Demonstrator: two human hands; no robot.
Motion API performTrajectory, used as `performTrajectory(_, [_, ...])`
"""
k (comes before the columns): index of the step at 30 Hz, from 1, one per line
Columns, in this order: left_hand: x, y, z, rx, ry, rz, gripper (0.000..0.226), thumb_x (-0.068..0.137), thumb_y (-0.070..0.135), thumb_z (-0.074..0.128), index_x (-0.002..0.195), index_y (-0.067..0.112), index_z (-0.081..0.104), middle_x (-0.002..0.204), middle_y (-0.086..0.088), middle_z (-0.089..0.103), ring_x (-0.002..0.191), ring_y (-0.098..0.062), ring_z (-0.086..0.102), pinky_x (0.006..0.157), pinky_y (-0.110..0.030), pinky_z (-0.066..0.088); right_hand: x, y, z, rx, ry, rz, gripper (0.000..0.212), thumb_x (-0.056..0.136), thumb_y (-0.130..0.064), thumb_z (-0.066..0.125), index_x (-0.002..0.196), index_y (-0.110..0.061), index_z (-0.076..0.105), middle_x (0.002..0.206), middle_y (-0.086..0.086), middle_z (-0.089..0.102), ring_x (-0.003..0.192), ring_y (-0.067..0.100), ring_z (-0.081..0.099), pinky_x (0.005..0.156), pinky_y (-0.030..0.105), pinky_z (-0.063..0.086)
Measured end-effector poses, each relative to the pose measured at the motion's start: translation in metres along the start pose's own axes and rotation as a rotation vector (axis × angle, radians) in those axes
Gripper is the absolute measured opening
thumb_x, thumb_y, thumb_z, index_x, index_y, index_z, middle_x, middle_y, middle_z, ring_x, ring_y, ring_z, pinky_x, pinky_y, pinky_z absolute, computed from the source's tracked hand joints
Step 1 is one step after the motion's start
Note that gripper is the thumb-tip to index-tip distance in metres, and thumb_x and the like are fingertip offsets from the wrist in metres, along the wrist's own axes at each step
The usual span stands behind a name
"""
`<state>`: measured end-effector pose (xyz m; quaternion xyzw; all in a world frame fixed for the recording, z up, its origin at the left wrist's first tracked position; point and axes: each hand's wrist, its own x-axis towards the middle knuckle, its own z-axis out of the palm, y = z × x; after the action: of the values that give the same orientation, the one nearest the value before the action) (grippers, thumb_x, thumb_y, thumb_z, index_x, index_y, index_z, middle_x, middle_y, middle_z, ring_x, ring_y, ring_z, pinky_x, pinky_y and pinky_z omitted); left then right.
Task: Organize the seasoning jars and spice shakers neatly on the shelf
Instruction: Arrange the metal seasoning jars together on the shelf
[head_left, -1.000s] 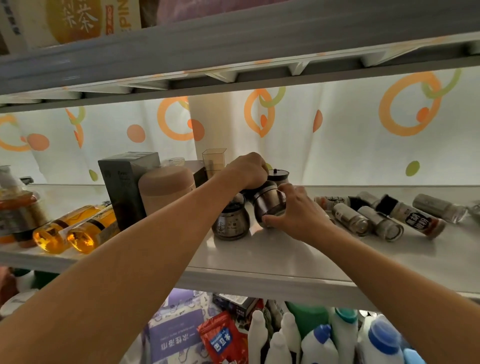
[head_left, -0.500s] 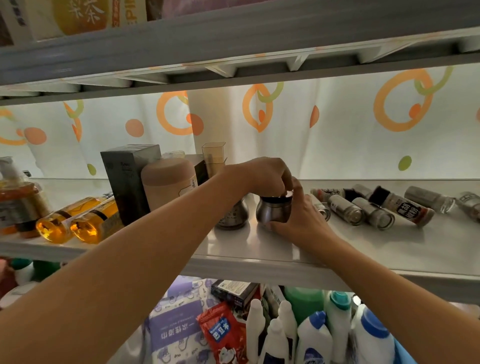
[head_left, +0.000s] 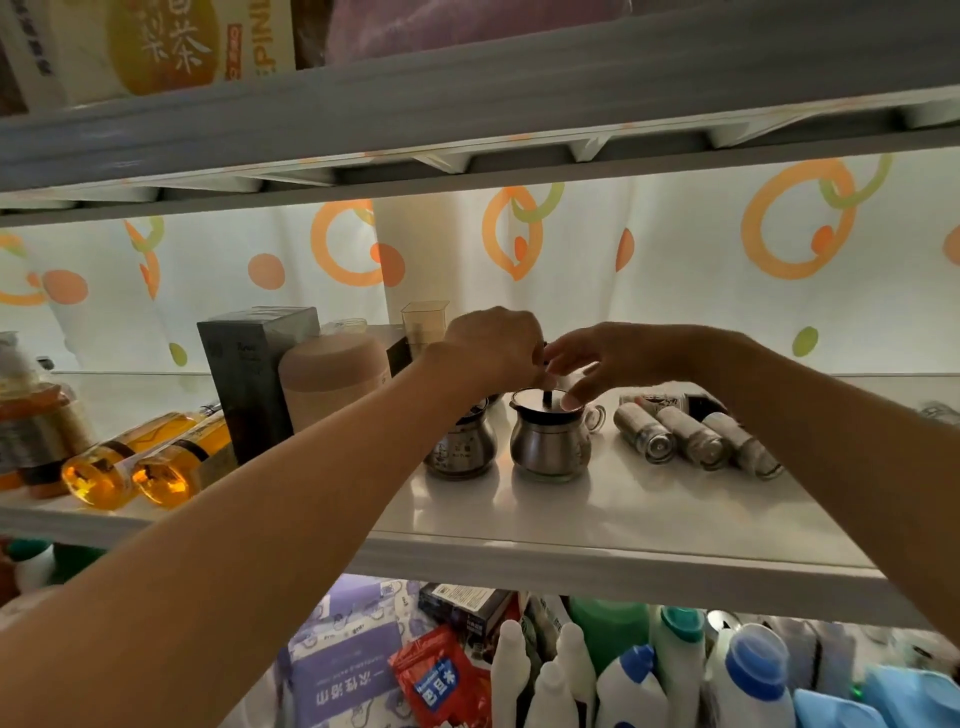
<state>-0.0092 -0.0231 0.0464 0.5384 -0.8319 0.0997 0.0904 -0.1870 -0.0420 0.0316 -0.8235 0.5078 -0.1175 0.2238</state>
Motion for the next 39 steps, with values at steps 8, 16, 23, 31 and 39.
performTrajectory(8, [0.004,0.000,0.015,-0.079,-0.174,-0.013,0.047,0.070,0.058,0.074,0.092,0.024,0.052,0.073,0.011,0.051,0.081,-0.016,0.054,0.058,-0.028,0.036,0.025,-0.007,-0.003,-0.042,-0.273,-0.031,0.061,0.074,-0.001,0.077,0.117,-0.037,0.054,0.129,0.000,0.061,0.124,0.013,0.054,0.092,0.023,0.048])
performTrajectory(16, [0.012,-0.005,0.011,-0.098,-0.248,0.035,0.031,0.070,0.042,0.080,0.085,0.024,0.060,0.075,0.008,0.060,0.073,-0.011,0.056,0.057,-0.027,0.041,0.022,-0.010,0.007,-0.117,-0.130,-0.041,0.061,0.069,-0.020,0.084,0.121,-0.028,0.052,0.109,-0.002,0.070,0.107,0.016,0.063,0.095,0.034,0.049])
performTrajectory(23, [0.020,-0.016,0.012,-0.110,-0.340,0.094,0.028,0.072,0.035,0.079,0.099,0.028,0.073,0.099,0.006,0.070,0.094,-0.017,0.062,0.083,-0.038,0.053,0.019,-0.017,0.016,-0.244,-0.007,-0.006,0.071,0.064,-0.047,0.083,0.124,-0.031,0.049,0.098,-0.017,0.059,0.101,0.014,0.059,0.092,0.037,0.049])
performTrajectory(31, [0.013,-0.028,0.015,-0.213,-0.400,0.173,0.047,0.081,0.035,0.073,0.126,0.031,0.060,0.119,0.013,0.061,0.110,-0.015,0.055,0.095,-0.038,0.043,0.015,-0.024,0.022,-0.266,0.082,0.080,0.079,0.066,-0.054,0.080,0.132,-0.025,0.047,0.113,-0.005,0.059,0.105,0.017,0.056,0.090,0.037,0.050])
performTrajectory(39, [0.003,-0.054,0.010,-0.533,-0.152,0.093,0.039,0.092,0.002,0.056,0.129,0.013,0.059,0.128,0.000,0.063,0.114,-0.008,0.055,0.102,-0.026,0.040,0.006,-0.017,0.019,-0.075,0.129,0.104,0.096,0.071,-0.065,0.069,0.148,-0.027,0.025,0.131,-0.002,0.049,0.114,0.020,0.054,0.094,0.034,0.046])
